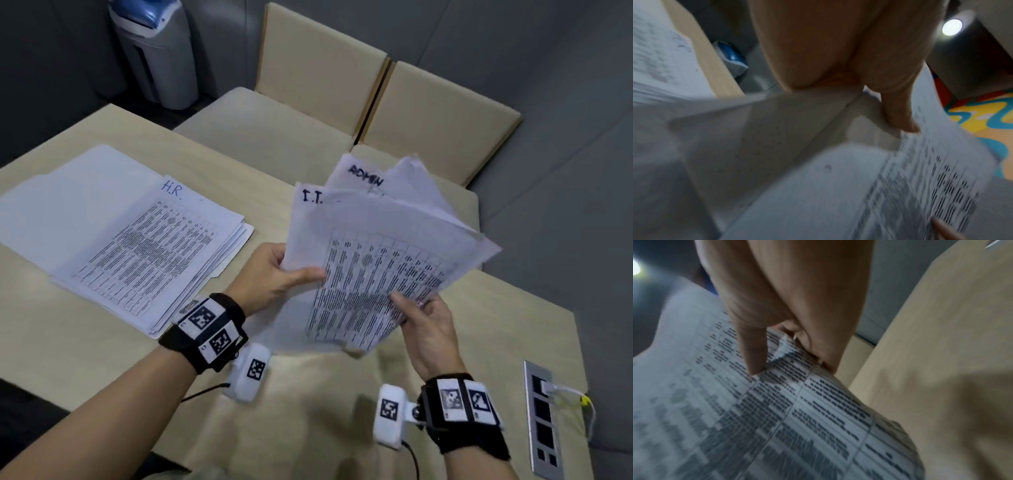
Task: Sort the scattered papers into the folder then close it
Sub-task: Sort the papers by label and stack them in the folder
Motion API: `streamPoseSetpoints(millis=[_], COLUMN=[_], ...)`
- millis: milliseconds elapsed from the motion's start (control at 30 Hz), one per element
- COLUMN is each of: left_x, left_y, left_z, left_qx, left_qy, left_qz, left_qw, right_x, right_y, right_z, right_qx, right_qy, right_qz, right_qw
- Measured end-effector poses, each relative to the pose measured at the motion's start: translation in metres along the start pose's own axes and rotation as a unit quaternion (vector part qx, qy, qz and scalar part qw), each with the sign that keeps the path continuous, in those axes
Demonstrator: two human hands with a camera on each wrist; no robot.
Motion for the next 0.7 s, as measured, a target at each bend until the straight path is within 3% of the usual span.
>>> streamPoseSetpoints(millis=[100,200,300,400,500,567,633,700], left_x=[-0.007,-0.010,-0.013,-0.019,-0.031,-0.043,-0.056,-0.065], left_y=[-0.001,0.000,0.001,-0.003,-0.008,-0.008,-0.003,0.003], left_z=[-0.002,-0.001,0.006,0.022,0.053,0.083,0.109,0.125], left_qx=[0.049,0.060,0.040,0.002,-0.054,-0.147,-0.266,-0.317], left_qy=[0.001,-0.007,0.014,-0.003,-0.101,-0.210,-0.298,-0.357], left_qz=[-0.086,-0.120,-0.123,-0.119,-0.148,-0.176,-0.204,-0.221], left_qw=[0.995,0.991,0.991,0.993,0.982,0.950,0.894,0.850], right_x=[0.021,0.031,0.023,0.011,0.003,0.001,0.002,0.004], right_y=[0.000,0.003,0.001,-0.008,-0.016,-0.021,-0.024,-0.024], right_z=[0.011,0.005,-0.018,-0.053,-0.083,-0.097,-0.106,-0.114], right_qx=[-0.042,-0.022,0.043,0.152,0.277,0.307,0.328,0.346], right_qy=[0.033,0.063,0.008,0.054,0.144,0.213,0.238,0.245], right_qz=[0.005,-0.011,-0.050,-0.076,-0.089,-0.088,-0.087,-0.109], right_qw=[0.999,0.998,0.998,0.984,0.946,0.923,0.910,0.899])
Point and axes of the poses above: each hand's wrist, its own y-axis away from the middle knuckle, its own x-axis out of the palm, z = x × y, the point moved 3 cm from there along -y, towards the middle knuckle, and after that the axes turned 14 degrees about z, right-handed, at the moved point
